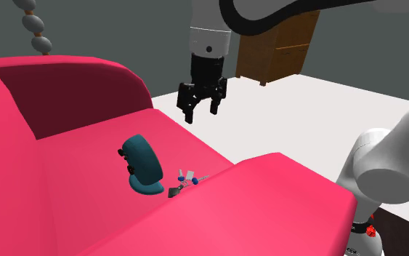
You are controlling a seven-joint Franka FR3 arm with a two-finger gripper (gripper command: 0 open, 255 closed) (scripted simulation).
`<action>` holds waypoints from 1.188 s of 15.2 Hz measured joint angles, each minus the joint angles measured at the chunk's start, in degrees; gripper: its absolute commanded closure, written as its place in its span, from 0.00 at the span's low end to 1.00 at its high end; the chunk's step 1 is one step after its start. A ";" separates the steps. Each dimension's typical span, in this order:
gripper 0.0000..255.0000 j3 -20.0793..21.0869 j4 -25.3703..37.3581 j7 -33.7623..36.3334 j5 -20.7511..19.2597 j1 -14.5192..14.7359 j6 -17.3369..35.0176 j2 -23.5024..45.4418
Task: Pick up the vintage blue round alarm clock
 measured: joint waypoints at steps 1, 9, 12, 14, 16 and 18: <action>0.00 1.22 1.76 1.66 -0.60 0.09 0.41 2.10; 0.00 8.34 18.27 14.59 -9.84 2.07 1.49 21.14; 0.00 9.70 25.34 19.59 -14.53 4.71 0.87 28.84; 0.00 9.87 28.55 21.69 -16.83 6.26 0.77 32.64; 0.00 9.81 28.77 22.38 -17.62 6.76 1.63 33.93; 0.00 9.74 27.54 22.52 -17.77 6.73 3.00 34.11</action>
